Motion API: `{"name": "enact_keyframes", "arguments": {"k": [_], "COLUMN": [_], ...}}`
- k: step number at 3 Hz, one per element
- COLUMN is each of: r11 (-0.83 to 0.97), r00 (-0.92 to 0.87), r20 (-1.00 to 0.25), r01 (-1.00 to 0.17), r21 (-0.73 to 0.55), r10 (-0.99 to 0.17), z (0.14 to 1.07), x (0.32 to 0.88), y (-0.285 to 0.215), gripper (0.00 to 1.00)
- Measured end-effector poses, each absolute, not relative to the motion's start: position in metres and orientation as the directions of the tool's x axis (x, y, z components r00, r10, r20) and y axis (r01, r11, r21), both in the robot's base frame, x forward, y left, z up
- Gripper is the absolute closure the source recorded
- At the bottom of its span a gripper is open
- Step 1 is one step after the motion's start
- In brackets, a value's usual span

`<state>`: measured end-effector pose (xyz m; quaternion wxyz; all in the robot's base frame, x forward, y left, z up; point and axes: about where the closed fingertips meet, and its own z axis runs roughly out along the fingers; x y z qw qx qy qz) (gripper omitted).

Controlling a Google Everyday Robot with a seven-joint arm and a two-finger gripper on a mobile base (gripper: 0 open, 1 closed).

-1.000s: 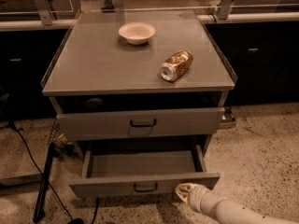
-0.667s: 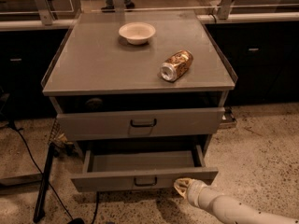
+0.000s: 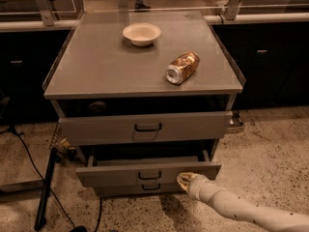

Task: Close middle drawer

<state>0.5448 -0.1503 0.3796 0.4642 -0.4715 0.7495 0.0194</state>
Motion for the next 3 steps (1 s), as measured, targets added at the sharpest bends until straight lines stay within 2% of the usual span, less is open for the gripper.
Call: {"name": "enact_keyframes", "arguments": {"k": [3], "r11": [0.573], "r00": [-0.132], "r20": [-0.69], "r01": [-0.678], "r21": [-0.461], "r10": [-0.711], "z": [0.372], "x": [0.612], "y": [-0.154], "gripper": [1.0]}}
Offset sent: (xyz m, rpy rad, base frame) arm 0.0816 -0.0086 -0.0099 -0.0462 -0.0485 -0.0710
